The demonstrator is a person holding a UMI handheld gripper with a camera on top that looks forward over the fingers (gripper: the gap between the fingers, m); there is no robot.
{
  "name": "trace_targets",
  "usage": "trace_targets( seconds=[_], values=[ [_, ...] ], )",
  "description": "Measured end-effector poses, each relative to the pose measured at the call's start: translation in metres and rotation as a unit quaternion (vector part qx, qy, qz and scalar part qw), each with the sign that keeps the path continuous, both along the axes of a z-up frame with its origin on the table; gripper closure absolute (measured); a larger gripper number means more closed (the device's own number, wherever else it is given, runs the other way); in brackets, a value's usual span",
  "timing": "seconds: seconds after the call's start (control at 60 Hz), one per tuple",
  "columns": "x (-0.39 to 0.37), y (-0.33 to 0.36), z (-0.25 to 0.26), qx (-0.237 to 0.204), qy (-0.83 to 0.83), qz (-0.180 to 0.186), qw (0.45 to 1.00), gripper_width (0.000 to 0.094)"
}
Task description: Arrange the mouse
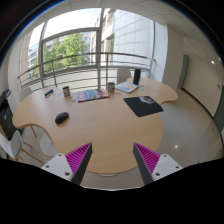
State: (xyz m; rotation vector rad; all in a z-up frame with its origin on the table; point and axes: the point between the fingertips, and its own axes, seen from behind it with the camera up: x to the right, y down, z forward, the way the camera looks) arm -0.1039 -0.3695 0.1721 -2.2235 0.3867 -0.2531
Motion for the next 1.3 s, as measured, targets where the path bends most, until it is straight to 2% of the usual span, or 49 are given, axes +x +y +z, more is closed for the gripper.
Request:
trace_targets(
  seconds=[0.133,0.283,0.417,0.55,0.667,0.85,0.933,1.0,1.2,1.25,1.3],
  values=[
    [-0.090,0.056,-0.059,0.011,0.046,0.029,0.998,0.0092],
    [-0.166,0.150,-0.101,0.034,0.047,0.089,0.994,0.0086],
    [-0.215,0.234,-0.133,0.025,0.051,0.134,0.989,0.0092],
    [-0.235,0.305,-0.159,0.012,0.054,0.143,0.988,0.0095],
    [-0.234,0.349,-0.184,-0.013,0.065,0.130,0.989,0.0096],
    [-0.232,0.401,-0.185,-0.012,0.056,0.134,0.989,0.0123],
    [-0.232,0.414,-0.187,-0.019,0.028,0.144,0.989,0.0221],
    [-0.237,0.421,-0.187,-0.013,0.023,0.160,0.987,0.0410],
    [-0.245,0.419,-0.186,-0.016,0.012,0.196,0.980,0.0540],
    [-0.251,0.416,-0.184,-0.017,0.016,0.213,0.977,0.0552],
    [-0.255,0.414,-0.167,0.000,0.015,0.227,0.974,0.0551]
  ],
)
